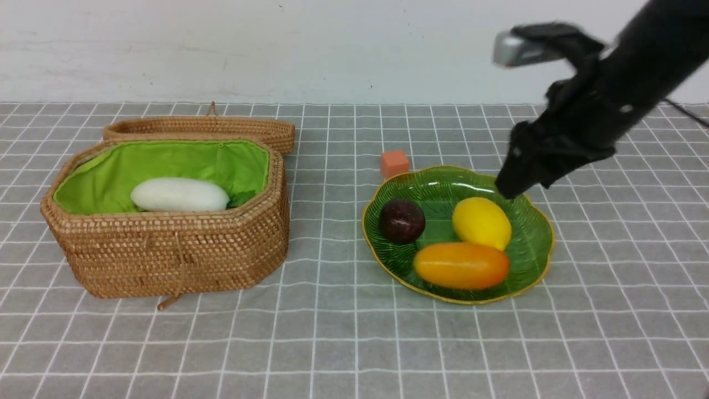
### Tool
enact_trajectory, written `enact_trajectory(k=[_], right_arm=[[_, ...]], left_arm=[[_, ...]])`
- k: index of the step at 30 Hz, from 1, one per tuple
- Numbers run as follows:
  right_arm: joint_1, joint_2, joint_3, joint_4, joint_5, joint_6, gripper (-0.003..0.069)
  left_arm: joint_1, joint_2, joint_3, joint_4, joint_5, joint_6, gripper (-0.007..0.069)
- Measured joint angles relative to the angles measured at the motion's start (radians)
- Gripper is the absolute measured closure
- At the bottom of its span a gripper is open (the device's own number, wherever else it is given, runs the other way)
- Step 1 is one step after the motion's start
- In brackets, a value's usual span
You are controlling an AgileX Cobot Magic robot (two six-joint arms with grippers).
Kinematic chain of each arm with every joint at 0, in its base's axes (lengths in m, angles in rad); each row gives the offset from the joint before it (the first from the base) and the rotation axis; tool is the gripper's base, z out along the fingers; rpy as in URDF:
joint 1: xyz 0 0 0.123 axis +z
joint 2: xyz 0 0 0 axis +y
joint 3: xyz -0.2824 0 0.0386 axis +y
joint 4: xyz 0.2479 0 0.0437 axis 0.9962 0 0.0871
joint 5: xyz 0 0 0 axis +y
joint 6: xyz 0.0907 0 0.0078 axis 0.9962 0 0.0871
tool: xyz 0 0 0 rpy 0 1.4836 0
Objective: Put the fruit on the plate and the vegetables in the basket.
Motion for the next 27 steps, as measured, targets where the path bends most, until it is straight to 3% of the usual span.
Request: enact_trajectory(k=[6,8,10,17,21,27], right_arm=[[0.000,-0.328,0.323,-0.038,-0.014,0.088,0.0601],[0.000,-0.454,0.461,-0.090,-0.090,0.133,0.0664],[0.000,-0.530,0.544,-0.121,-0.147,0.154,0.0675],[0.000,-0.887,0.985,-0.224,-0.669,0.232,0.0676],[0.000,-1.011,1.146,-0.241,-0.813,0.234,0.0674],[0.000,-1.117,1.287,-0.245,-0.841,0.234,0.0673]], left_arm=[[0.000,0.000,0.000,0.000,0.000,0.000,0.0389],[0.000,0.000,0.000,0.000,0.000,0.000,0.0387],[0.000,0.000,0.000,0.000,0.000,0.000,0.0387],[0.000,0.000,0.000,0.000,0.000,0.000,0.0387],[0.000,0.000,0.000,0.000,0.000,0.000,0.0387],[0.000,0.000,0.000,0.000,0.000,0.000,0.0387]])
